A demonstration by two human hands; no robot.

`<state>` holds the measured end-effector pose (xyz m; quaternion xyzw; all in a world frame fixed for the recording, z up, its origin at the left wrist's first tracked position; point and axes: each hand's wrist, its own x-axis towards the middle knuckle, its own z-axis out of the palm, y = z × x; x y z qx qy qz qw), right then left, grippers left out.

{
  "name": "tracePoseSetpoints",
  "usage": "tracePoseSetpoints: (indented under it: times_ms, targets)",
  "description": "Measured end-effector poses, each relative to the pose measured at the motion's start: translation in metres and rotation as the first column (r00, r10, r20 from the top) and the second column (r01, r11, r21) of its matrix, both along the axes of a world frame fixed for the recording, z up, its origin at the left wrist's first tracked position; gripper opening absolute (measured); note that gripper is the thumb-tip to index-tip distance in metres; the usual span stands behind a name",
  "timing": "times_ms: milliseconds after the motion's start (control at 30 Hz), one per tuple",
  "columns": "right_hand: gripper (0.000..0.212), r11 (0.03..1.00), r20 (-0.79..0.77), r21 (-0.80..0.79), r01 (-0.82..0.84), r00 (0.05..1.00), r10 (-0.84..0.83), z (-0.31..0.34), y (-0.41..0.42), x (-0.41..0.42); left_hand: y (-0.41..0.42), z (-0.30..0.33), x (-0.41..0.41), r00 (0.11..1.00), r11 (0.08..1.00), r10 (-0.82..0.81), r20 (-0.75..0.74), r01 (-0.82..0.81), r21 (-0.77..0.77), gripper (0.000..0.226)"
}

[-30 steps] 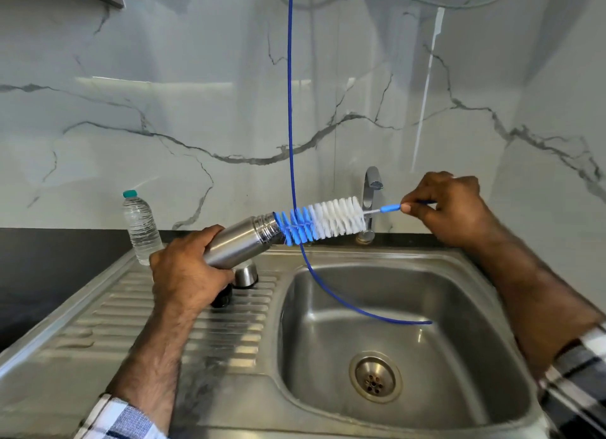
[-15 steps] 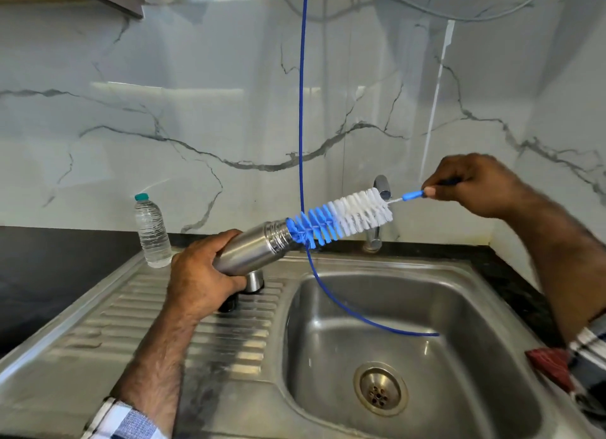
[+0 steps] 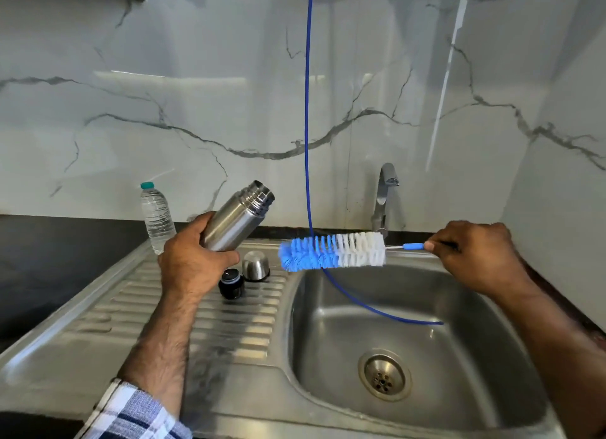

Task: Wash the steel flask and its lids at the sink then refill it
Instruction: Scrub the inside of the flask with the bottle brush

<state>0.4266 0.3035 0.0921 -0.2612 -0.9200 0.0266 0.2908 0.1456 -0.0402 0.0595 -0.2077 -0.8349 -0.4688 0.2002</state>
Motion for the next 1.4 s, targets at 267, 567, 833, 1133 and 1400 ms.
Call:
tracePoseSetpoints:
  times_ms: [267,567,833,1133,1400]
  targets:
    - [0.011,0.988,-0.133,0.082,0.129,0.984,-0.118,-0.006,-0.014,-0.008,0.002,-0.003,0.000,0.997,0.997,-0.081,0.016,0.080,0.022,0.086]
    - [0.009,0.944,-0.015,0.233,0.233,0.972,-0.236,-0.006,-0.020,-0.004,0.002,0.000,0.003,0.989,0.985,-0.143,0.038,0.139,0.098,0.087]
    - [0.008,0.958,-0.216,0.191,0.214,0.961,-0.172,-0.012,-0.086,-0.087,-0.005,0.007,-0.005,0.974,0.920,-0.173,0.149,0.105,0.377,0.060]
    - [0.026,0.948,0.139,0.306,0.083,0.982,-0.130,0.004,-0.156,-0.249,-0.011,0.004,-0.023,0.965,0.878,-0.154,0.212,0.035,0.478,0.062]
    - [0.029,0.947,0.316,0.320,0.018,0.940,-0.125,-0.028,-0.151,-0.324,-0.013,-0.001,-0.035,0.949,0.862,-0.159,0.273,-0.002,0.507,0.062]
